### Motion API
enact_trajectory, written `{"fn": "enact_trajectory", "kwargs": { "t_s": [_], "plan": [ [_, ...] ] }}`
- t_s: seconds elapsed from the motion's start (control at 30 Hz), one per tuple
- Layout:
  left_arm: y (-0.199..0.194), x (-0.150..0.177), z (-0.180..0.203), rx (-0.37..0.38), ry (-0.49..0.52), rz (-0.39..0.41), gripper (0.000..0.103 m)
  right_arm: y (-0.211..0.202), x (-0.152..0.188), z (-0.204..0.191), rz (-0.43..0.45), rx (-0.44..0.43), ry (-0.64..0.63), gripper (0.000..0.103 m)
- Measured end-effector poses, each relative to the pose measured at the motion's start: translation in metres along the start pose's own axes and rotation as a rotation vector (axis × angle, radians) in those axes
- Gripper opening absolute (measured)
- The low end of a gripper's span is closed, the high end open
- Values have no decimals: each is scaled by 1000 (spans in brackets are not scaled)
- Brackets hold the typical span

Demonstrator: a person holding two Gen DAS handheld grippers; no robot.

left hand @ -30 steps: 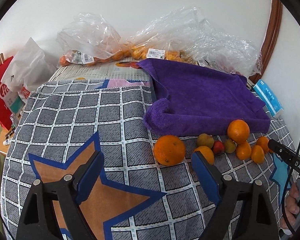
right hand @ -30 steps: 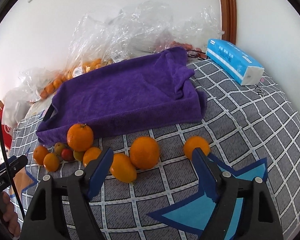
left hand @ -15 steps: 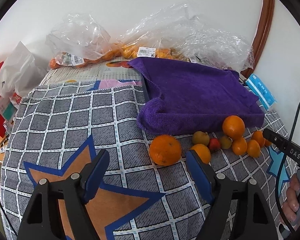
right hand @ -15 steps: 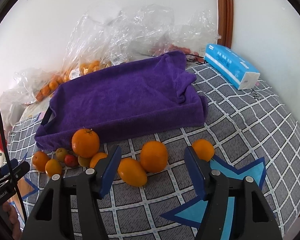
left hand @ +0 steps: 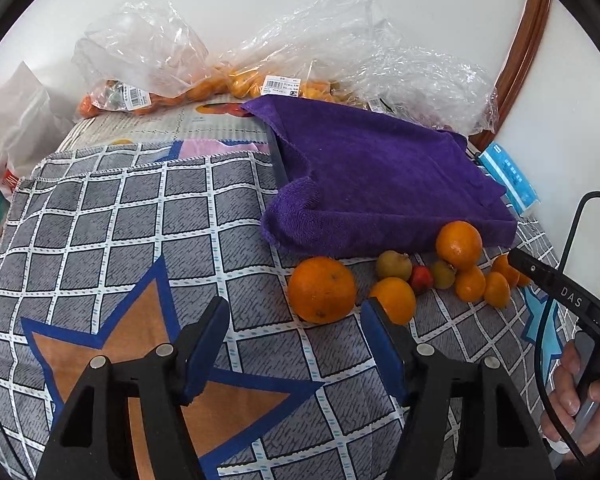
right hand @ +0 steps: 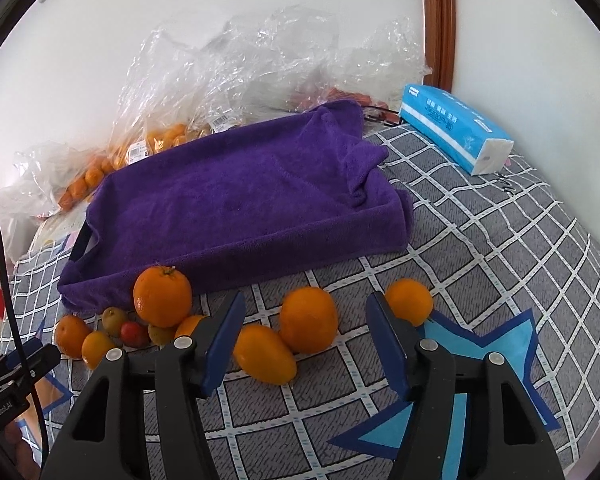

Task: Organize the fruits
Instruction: 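Lower both tools toward the row of oranges beside the purple towel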

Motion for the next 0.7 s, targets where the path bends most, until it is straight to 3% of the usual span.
{"fn": "enact_trajectory", "kwargs": {
  "t_s": [0.33,0.57,0.7],
  "plan": [
    [5,3,3,-44,6,8,65,14,8,7,-33,-23,-41,63],
    [8,3,10,-32,-10,-5,65,15,8,9,-31,-60,-57,64],
    [8,2,11,-43,-7,-5,55,15,9,6,-45,-123,-65,64]
  ]
}}
Point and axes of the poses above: each gripper's, at about its wrist camera, not at the fingertips, and y roughly the way its jaws point, z to its right, x to its underside, the point moved 6 cm from there along y, roughly the way its jaws point, and after that the axes turned 4 degrees about -x, right-handed, at the moved point
